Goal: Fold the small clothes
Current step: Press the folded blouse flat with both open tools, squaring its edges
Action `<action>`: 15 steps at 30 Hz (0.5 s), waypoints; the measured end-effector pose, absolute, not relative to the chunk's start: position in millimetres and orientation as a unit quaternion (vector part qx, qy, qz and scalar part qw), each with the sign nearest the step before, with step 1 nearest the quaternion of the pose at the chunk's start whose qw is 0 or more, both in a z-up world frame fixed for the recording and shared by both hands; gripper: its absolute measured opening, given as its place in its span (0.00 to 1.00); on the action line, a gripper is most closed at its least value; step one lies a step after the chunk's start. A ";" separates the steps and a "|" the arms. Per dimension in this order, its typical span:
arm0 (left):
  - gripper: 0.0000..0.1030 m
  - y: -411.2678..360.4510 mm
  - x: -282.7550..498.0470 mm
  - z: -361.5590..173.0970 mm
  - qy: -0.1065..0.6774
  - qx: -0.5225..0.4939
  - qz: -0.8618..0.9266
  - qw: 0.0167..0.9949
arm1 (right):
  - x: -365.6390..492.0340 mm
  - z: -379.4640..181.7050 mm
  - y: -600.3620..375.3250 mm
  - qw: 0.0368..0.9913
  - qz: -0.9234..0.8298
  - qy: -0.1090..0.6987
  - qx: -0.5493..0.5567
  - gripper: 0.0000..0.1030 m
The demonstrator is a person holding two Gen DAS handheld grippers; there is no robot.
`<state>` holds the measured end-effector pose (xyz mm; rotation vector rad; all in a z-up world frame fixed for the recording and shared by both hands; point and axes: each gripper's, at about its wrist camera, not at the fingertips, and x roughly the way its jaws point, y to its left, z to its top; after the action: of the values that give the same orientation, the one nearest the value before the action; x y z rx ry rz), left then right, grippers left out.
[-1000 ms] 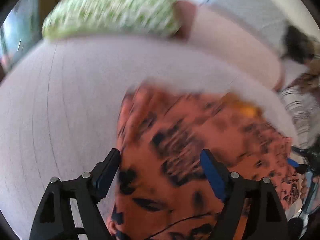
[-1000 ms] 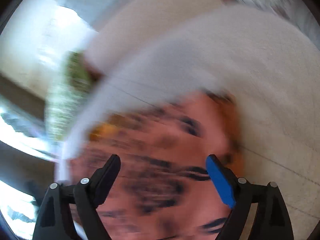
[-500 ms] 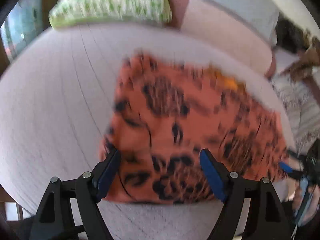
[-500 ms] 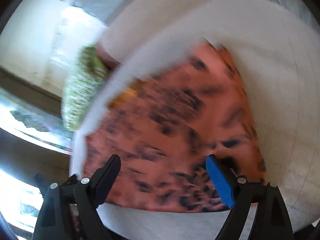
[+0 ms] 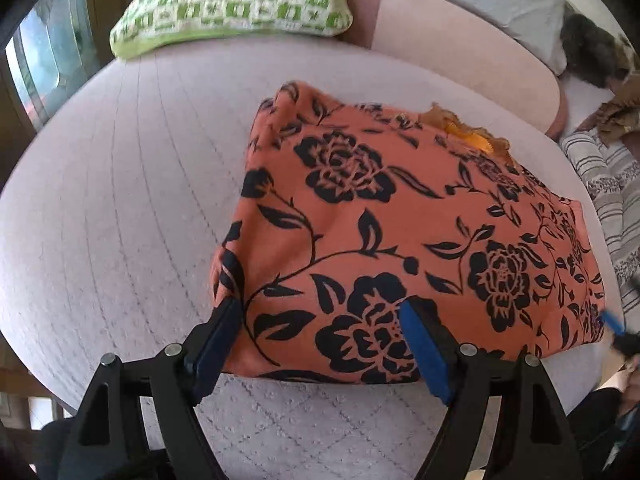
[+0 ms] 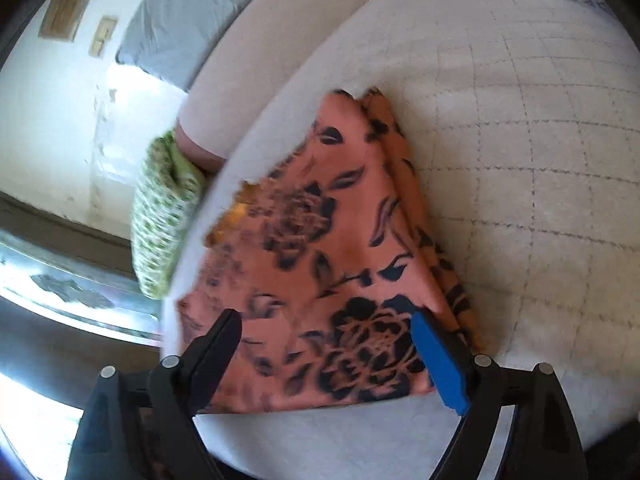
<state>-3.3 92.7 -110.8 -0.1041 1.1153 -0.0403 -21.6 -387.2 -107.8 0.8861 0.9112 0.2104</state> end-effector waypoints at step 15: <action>0.79 90.3 -7.4 -117.2 0.523 -0.048 -0.023 0.851 | 4.1 -94.8 -384.4 0.824 0.082 0.391 0.401 0.86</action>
<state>-7.4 90.3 -117.2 -0.1010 1.1018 -0.0493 4.1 -384.4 -94.8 0.8521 0.8314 0.1738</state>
